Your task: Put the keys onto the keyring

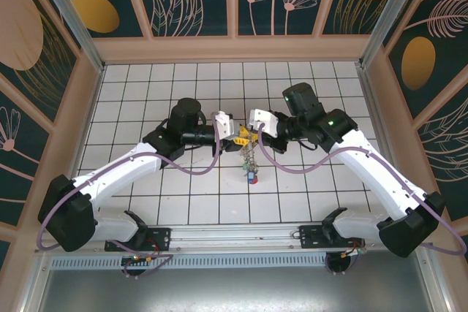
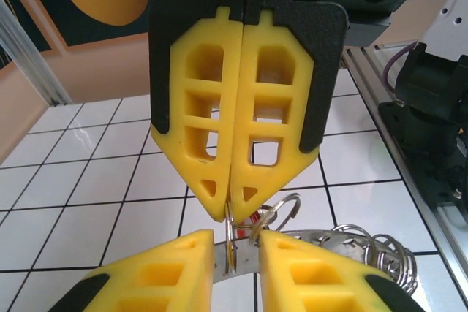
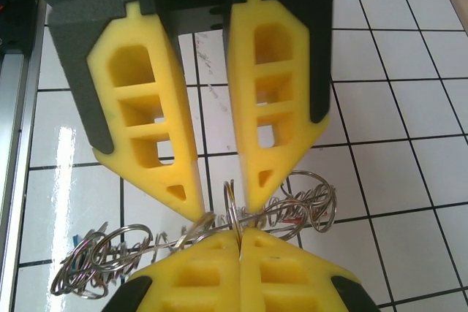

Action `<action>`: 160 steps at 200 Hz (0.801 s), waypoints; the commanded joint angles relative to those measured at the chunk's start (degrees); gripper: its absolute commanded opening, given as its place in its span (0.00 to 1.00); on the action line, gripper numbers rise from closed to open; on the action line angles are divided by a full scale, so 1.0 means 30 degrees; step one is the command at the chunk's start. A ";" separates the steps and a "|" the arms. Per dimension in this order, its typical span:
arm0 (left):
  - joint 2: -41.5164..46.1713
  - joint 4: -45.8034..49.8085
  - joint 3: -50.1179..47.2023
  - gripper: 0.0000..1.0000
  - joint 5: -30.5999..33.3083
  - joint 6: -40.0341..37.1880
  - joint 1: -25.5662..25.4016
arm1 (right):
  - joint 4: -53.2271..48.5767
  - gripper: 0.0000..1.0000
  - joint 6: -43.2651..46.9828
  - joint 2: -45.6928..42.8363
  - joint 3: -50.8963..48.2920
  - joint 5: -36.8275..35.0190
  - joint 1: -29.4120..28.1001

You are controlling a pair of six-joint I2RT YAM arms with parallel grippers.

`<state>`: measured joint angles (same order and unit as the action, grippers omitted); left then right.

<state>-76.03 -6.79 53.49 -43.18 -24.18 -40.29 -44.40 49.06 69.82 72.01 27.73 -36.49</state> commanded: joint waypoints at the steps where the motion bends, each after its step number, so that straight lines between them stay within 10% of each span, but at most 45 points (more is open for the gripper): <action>1: 0.0229 0.0361 0.0481 0.26 0.0057 -0.0158 -0.0081 | 0.0357 0.00 0.0044 -0.0042 0.0049 -0.0246 -0.0136; 46: 0.0242 0.1001 0.0621 0.27 0.0205 -0.0463 -0.0092 | 0.0575 0.00 0.0034 -0.0041 0.0006 -0.0365 -0.0141; 104: -0.1217 0.0691 0.2090 0.00 0.0548 0.1571 -0.0104 | 0.0691 0.00 -0.0023 0.0044 0.0021 -0.0463 -0.0215; 160: -0.0817 0.0497 0.1252 0.05 0.0013 0.0641 -0.0104 | 0.1699 0.00 -0.0554 -0.0788 -0.0330 -0.0080 0.0076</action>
<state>-79.02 -3.16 57.74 -41.98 -21.61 -40.29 -43.33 48.77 69.76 71.40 24.25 -36.38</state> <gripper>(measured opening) 0.061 0.047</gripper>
